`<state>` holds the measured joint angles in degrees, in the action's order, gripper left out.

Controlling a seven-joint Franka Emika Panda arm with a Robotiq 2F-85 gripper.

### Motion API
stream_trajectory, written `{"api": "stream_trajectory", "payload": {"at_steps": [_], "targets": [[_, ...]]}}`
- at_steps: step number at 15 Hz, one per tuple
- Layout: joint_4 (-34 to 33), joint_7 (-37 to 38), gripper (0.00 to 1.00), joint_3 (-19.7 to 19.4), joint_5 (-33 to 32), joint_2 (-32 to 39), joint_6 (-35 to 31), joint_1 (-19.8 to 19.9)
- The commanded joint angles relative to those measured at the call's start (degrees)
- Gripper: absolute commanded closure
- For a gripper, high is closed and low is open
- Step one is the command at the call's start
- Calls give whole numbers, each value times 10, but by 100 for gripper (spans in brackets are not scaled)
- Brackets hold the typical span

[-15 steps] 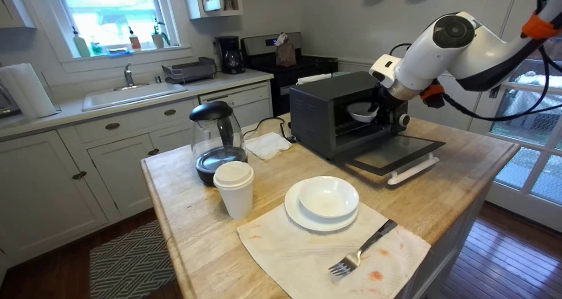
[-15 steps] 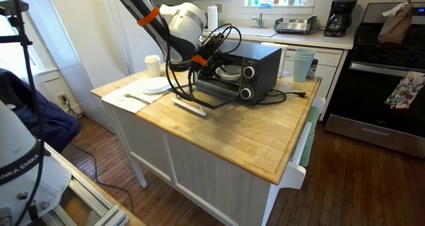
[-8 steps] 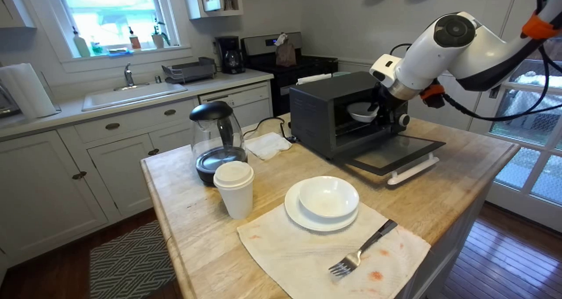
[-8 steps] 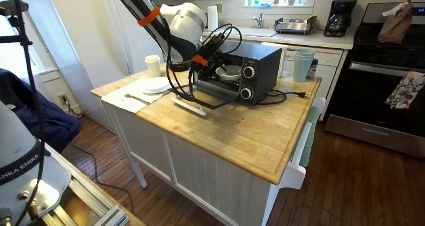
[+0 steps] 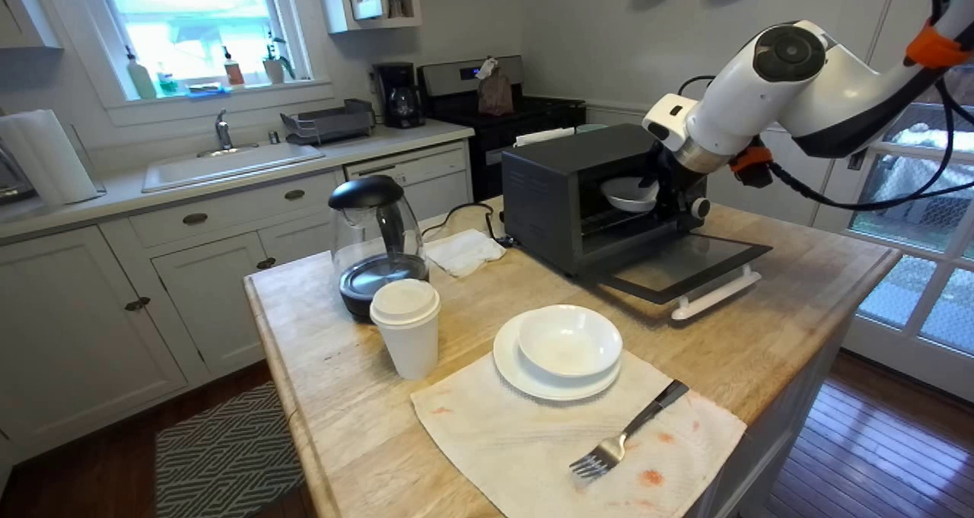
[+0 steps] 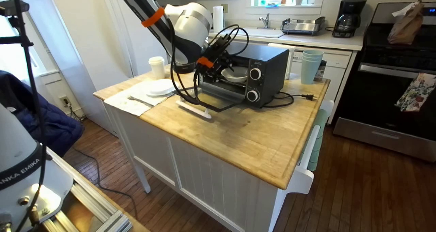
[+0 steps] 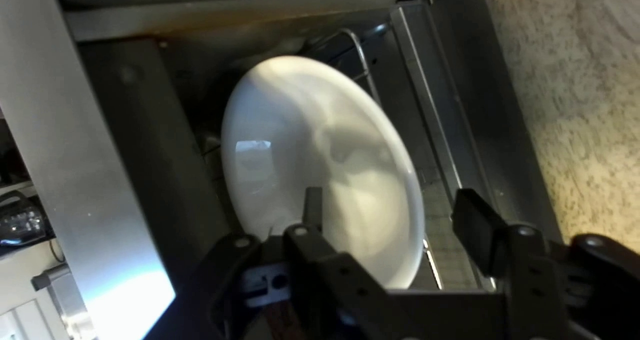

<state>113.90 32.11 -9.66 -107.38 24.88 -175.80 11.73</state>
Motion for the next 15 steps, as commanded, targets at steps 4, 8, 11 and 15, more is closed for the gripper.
{"api": "stream_trajectory", "payload": {"at_steps": [4,8,11,15], "targets": [[12,38,0,-1,8,-9,1,7],[22,49,0,-7,25,-13,7,4],[31,61,0,-9,54,-18,6,3],[50,62,0,-8,109,-26,4,3]]}}
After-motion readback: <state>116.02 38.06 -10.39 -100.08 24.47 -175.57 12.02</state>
